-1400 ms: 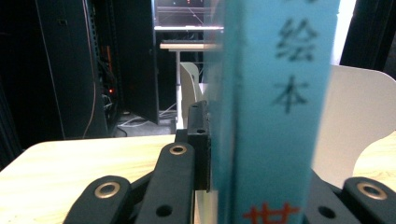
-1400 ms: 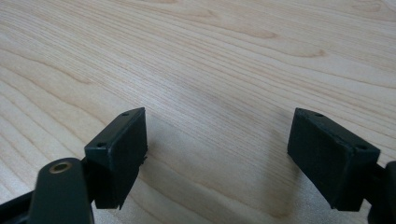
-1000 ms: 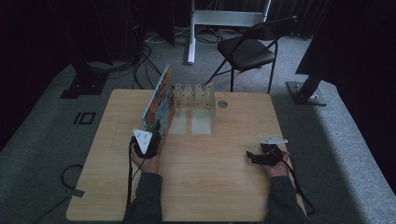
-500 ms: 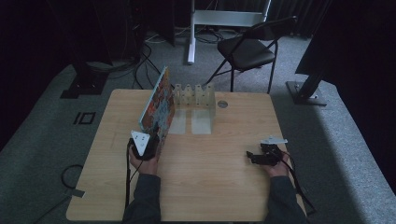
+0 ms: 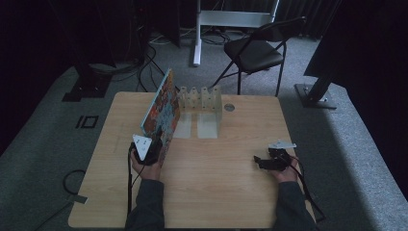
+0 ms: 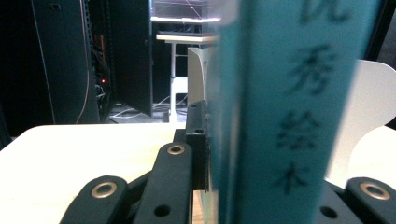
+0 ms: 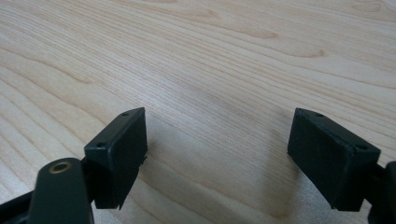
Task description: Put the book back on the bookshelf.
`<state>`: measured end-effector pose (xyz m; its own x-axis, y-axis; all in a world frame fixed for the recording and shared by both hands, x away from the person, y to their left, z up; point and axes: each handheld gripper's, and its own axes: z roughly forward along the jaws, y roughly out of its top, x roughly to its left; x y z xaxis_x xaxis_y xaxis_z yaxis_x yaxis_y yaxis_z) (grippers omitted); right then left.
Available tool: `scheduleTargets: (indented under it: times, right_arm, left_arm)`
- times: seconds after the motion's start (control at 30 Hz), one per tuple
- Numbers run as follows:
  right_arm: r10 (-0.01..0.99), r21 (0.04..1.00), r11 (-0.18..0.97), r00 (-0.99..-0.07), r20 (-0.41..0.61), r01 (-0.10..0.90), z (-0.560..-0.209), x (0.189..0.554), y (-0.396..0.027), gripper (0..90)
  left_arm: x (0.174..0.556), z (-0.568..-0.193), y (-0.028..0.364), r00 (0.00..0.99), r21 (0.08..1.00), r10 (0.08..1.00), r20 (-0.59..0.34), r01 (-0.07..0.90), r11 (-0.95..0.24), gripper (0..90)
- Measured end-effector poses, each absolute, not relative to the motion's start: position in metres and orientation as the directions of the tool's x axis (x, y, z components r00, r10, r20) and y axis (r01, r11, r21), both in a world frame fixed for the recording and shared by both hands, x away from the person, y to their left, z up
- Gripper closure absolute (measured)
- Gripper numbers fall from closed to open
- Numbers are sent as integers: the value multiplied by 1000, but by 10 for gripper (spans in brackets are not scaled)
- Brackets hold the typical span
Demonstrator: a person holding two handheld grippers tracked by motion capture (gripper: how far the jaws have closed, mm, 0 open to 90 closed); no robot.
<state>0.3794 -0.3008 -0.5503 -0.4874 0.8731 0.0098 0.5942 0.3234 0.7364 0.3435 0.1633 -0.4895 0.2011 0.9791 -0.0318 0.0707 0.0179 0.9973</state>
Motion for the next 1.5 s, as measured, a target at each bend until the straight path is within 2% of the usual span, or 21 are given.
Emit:
scheduleTargets:
  times: [0.3, 0.73, 1.3, 1.5]
  right_arm:
    - [873, 736, 324, -488, 10, 594, -550, 379, -301, 195]
    - [873, 736, 324, -488, 10, 594, -550, 379, -301, 195]
    - [873, 736, 324, -488, 9, 594, -550, 379, -301, 195]
    - [873, 736, 325, -488, 9, 594, -550, 379, -301, 195]
  left_arm:
    - [344, -490, 165, 202, 998, 979, -27, 68, 13, 745]
    - [341, -490, 173, 202, 997, 978, -45, 66, 32, 606]
    - [328, -485, 182, 272, 997, 960, -63, 52, 51, 449]
    - [323, -484, 182, 310, 998, 950, -44, 59, 27, 407]
